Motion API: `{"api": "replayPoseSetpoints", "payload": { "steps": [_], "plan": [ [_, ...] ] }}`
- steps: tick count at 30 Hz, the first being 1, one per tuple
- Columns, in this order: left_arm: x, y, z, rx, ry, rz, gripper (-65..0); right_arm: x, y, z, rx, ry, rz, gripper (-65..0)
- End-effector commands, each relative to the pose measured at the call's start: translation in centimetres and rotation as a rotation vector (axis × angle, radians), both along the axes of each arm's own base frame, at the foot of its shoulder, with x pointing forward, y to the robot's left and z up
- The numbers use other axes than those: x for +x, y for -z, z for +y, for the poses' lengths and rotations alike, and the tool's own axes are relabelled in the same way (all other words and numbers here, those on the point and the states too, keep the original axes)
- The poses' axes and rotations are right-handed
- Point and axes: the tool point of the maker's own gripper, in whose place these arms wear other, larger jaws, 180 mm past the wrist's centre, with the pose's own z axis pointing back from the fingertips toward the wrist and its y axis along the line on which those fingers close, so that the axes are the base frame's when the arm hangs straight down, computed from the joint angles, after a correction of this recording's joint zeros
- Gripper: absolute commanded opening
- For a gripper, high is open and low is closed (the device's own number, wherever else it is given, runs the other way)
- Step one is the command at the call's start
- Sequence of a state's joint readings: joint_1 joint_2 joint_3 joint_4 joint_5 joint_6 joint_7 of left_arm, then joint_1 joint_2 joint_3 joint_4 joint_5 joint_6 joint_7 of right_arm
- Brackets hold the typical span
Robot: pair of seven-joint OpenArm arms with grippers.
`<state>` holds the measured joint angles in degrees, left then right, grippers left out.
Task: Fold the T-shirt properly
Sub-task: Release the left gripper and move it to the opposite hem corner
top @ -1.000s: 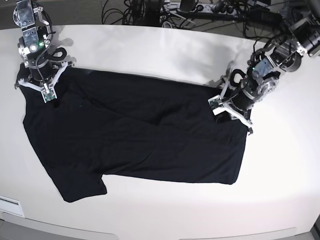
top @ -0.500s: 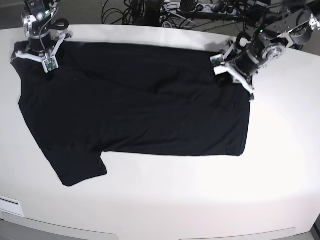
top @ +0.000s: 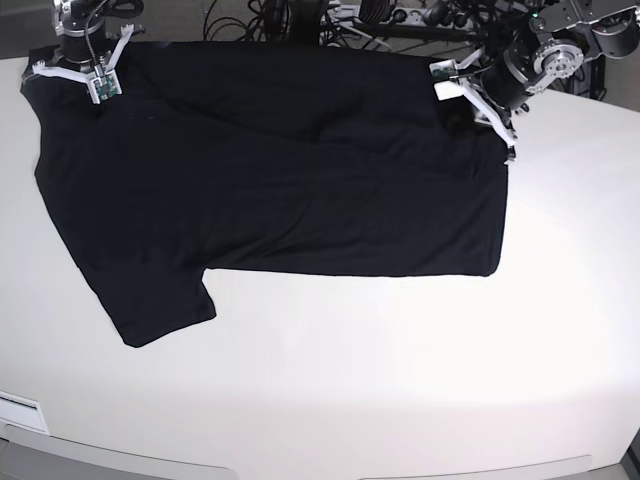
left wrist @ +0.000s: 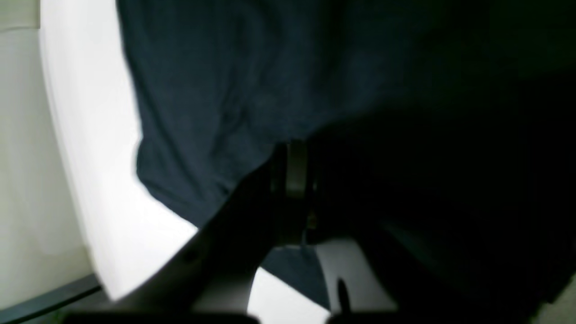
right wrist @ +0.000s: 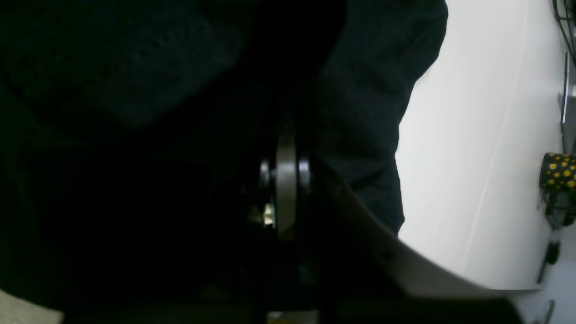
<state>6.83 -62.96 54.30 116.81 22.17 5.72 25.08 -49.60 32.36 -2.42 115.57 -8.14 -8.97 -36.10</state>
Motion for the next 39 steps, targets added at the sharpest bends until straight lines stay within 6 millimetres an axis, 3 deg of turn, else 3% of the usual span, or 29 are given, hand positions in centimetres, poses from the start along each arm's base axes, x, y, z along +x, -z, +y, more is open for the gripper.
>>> {"api": "replayPoseSetpoints", "payload": {
  "steps": [1,5,9,14,18,23,26,29,32,36,39],
  "plan": [
    [0.6,-0.9,0.1,-0.009,0.004,-0.037,-65.0,-0.1,-0.4,-0.5,-0.031,0.002,0.002,-65.0],
    [1.3,-1.6,0.0,-0.015,0.006,-0.092,-65.0,0.7,-1.2,-1.1,-0.07,0.004,-0.04,-65.0],
    [3.0,-3.9,-0.1,-0.041,-0.009,-0.252,-65.0,2.0,-3.2,-1.4,-0.118,0.016,-0.131,-65.0],
    [3.6,-4.7,0.2,-0.014,-0.009,-0.321,-65.0,3.2,-5.2,-0.3,-0.095,0.015,-0.19,-65.0],
    [6.3,-8.3,1.7,-0.085,-0.141,-0.489,-65.0,4.3,-7.3,0.5,-0.074,0.028,-0.274,-65.0],
    [12.0,-9.6,6.7,-0.301,-0.538,-0.353,-65.0,4.8,-8.5,0.2,-0.114,0.025,-0.323,-65.0],
    [15.1,-10.5,9.3,-0.586,-0.731,-0.223,-65.0,4.8,-8.5,0.3,-0.112,0.022,-0.32,-65.0],
    [16.5,-10.8,10.5,-0.91,-0.832,-0.039,-65.0,4.8,-8.5,0.2,-0.113,0.022,-0.319,-65.0],
    [17.1,-10.0,12.6,-1.117,-0.962,0.065,-64.3,4.8,-8.5,0.3,-0.113,0.021,-0.322,-65.0],
    [17.1,-6.7,14.0,-1.172,-1.064,0.133,-38.5,4.8,-8.5,0.3,-0.112,0.02,-0.322,-65.0],
    [16.6,-4.1,13.0,-1.184,-1.086,0.255,-36.4,4.8,-8.5,0.3,-0.113,0.021,-0.322,-65.0]
  ]
}}
